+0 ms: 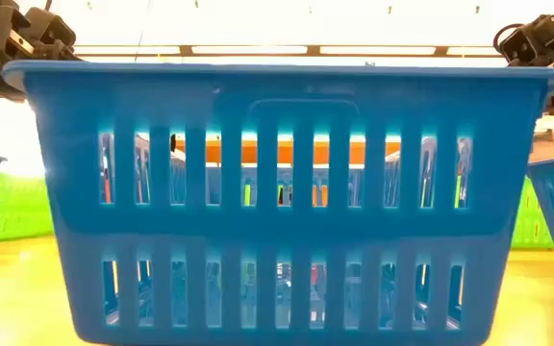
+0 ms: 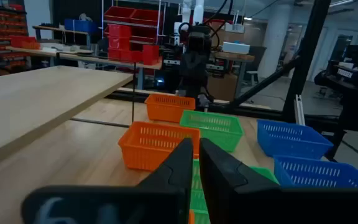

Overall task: Stack baskets on shelf by color
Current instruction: Put the middle orange bin on the shelf

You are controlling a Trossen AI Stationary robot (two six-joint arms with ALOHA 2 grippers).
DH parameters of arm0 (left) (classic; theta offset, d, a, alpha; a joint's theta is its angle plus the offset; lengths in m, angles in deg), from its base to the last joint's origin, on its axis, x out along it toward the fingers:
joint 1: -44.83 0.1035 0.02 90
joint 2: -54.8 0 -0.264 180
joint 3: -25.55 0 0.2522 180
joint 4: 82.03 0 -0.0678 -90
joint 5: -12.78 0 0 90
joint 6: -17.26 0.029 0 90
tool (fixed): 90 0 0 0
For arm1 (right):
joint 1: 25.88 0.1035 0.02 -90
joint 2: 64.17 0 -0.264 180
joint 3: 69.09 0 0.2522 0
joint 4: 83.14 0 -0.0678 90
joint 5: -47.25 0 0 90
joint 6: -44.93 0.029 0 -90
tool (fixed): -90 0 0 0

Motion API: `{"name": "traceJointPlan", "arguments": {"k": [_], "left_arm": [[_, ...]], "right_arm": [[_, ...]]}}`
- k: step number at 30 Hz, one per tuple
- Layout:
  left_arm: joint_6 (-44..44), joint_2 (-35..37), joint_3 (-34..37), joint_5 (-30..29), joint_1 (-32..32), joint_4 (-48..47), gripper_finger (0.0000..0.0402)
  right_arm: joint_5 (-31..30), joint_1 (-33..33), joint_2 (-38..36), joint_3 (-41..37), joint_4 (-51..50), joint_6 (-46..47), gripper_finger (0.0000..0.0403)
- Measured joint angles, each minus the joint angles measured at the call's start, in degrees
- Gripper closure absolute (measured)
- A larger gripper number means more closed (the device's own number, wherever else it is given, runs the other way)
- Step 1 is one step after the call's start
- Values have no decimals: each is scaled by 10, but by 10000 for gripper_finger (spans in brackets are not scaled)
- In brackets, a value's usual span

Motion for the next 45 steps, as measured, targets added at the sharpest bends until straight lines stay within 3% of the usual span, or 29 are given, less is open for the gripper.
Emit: {"name": "traceJointPlan", "arguments": {"k": [45], "left_arm": [[0, 0, 0, 0, 0, 0, 368]], "right_arm": [[0, 0, 0, 0, 0, 0, 391]]}}
